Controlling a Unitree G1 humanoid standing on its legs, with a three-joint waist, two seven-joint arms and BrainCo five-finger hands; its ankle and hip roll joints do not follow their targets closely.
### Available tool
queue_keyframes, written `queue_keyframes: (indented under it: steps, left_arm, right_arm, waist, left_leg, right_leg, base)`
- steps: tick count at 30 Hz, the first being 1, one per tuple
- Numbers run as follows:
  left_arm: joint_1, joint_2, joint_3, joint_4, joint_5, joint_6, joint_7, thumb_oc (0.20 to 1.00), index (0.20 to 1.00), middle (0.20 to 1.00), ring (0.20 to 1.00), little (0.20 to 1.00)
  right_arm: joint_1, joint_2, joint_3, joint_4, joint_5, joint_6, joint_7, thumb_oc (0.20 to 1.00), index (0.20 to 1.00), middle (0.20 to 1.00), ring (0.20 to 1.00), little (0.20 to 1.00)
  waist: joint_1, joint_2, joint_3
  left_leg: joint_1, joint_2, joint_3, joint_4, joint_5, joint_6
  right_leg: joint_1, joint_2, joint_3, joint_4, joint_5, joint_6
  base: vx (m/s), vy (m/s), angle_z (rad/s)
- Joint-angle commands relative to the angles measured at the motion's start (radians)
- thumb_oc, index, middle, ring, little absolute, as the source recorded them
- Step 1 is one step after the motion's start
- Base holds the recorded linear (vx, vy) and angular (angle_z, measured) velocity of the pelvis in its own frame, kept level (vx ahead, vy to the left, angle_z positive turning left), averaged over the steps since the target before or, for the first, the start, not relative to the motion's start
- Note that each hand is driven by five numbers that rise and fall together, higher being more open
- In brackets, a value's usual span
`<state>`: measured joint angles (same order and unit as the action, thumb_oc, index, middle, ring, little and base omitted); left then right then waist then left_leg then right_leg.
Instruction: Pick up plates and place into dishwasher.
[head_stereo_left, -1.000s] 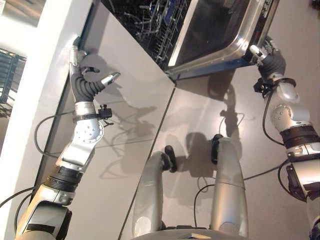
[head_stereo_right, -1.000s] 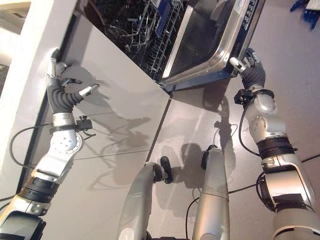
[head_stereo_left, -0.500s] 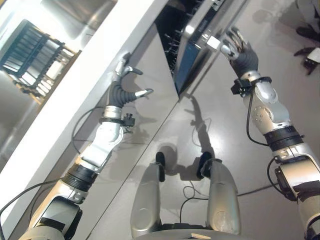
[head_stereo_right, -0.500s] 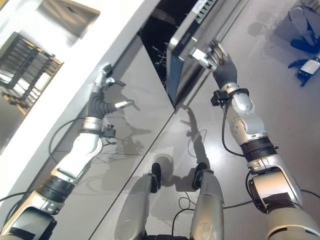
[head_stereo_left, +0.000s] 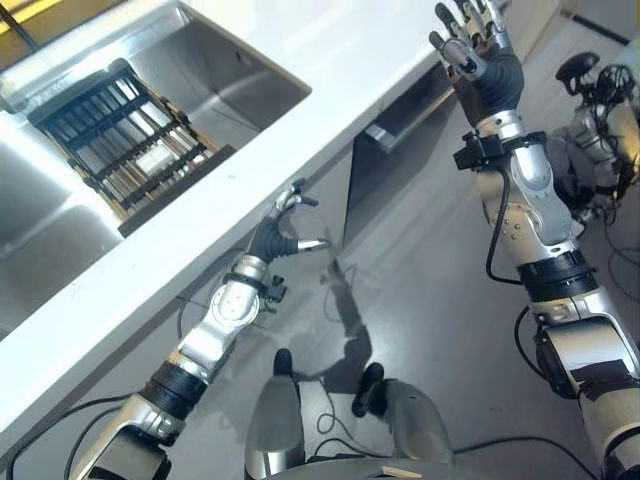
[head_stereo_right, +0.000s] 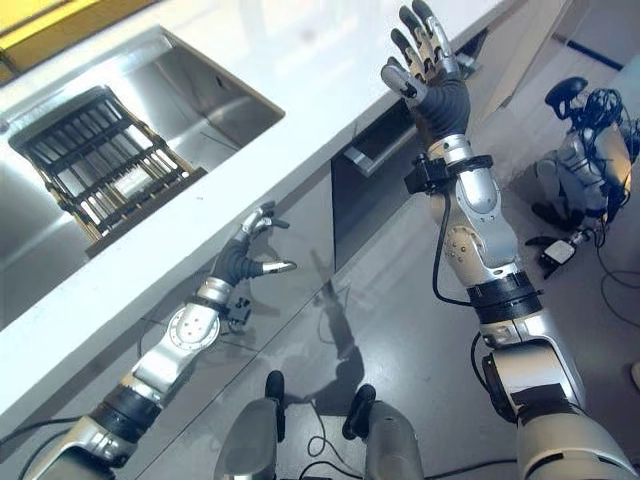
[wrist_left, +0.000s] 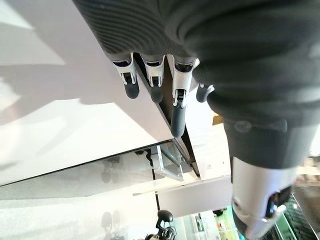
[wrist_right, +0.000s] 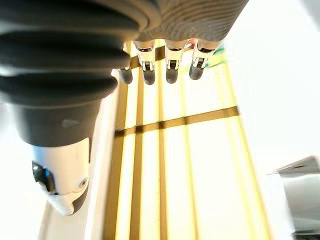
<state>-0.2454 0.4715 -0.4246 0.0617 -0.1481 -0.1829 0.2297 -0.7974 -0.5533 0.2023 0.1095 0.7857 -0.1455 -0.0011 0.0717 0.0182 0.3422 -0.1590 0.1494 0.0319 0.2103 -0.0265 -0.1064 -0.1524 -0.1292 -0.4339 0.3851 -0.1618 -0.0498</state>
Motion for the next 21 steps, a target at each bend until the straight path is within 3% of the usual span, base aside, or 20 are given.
queue_keyframes:
  steps: [1,4,8,10,13,16,21]
  left_arm:
    - [-0.043,0.171,0.404,-0.063,-0.04,-0.14,0.144,1.0,1.0,1.0,1.0,1.0]
    - [-0.03,0.149,0.408,-0.074,-0.074,-0.147,0.106,1.0,1.0,1.0,1.0,1.0]
    - [-0.007,0.107,0.398,-0.118,-0.193,-0.182,-0.07,1.0,1.0,1.0,1.0,1.0]
    - [-0.018,0.077,0.356,-0.159,-0.309,-0.176,-0.265,1.0,1.0,1.0,1.0,1.0]
    - [-0.054,0.047,0.285,-0.201,-0.48,-0.137,-0.411,1.0,1.0,1.0,1.0,1.0]
    - [-0.104,0.037,0.235,-0.216,-0.582,-0.107,-0.455,1.0,1.0,1.0,1.0,1.0]
    - [-0.139,0.056,0.188,-0.221,-0.703,0.051,-0.681,1.0,1.0,1.0,1.0,1.0]
  right_arm:
    - [0.088,0.083,-0.007,0.033,-0.069,-0.015,-0.016,1.0,1.0,1.0,1.0,1.0]
    - [0.105,0.097,-0.007,-0.024,-0.105,0.014,-0.016,1.0,1.0,1.0,1.0,1.0]
    - [0.131,0.109,0.007,-0.104,-0.159,0.05,0.017,1.0,1.0,1.0,1.0,1.0]
    - [0.141,0.103,0.023,-0.147,-0.181,0.057,0.05,1.0,1.0,1.0,1.0,1.0]
    - [0.134,0.084,0.048,-0.155,-0.171,0.033,0.093,1.0,1.0,1.0,1.0,1.0]
    - [0.111,0.083,0.067,-0.144,-0.165,0.004,0.107,1.0,1.0,1.0,1.0,1.0]
    - [0.107,0.074,0.065,-0.207,-0.14,-0.008,0.089,1.0,1.0,1.0,1.0,1.0]
  waist:
    - [0.083,-0.105,-0.243]
    - [0.075,-0.103,-0.264]
    - [0.066,-0.098,-0.284]
    - [0.063,-0.097,-0.291]
    - [0.059,-0.089,-0.294]
    - [0.061,-0.083,-0.296]
    - [0.068,-0.072,-0.298]
  left_leg:
    - [0.072,-0.095,0.073,-0.017,-0.092,0.066]
    - [0.105,-0.096,0.077,-0.04,-0.089,0.065]
    - [0.137,-0.099,0.078,-0.06,-0.085,0.061]
    - [0.145,-0.107,0.073,-0.064,-0.087,0.059]
    - [0.15,-0.118,0.061,-0.06,-0.092,0.056]
    - [0.152,-0.134,0.044,-0.061,-0.095,0.056]
    - [0.142,-0.16,0.018,-0.07,-0.092,0.077]
  right_leg:
    - [0.17,-0.095,0.144,-0.3,0.173,0.18]
    - [0.19,-0.094,0.144,-0.315,0.174,0.184]
    - [0.211,-0.096,0.147,-0.338,0.185,0.189]
    - [0.213,-0.106,0.147,-0.346,0.197,0.191]
    - [0.207,-0.127,0.147,-0.343,0.214,0.195]
    - [0.197,-0.158,0.14,-0.328,0.244,0.202]
    - [0.172,-0.182,0.136,-0.229,0.264,0.201]
  base:
    - [0.09,0.054,-0.02]
    - [0.08,0.087,-0.04]
    - [0.04,0.132,0.03]
    - [-0.01,0.183,0.06]
    - [-0.02,0.176,0.06]
    - [-0.02,0.165,0.27]
    - [-0.03,0.127,0.37]
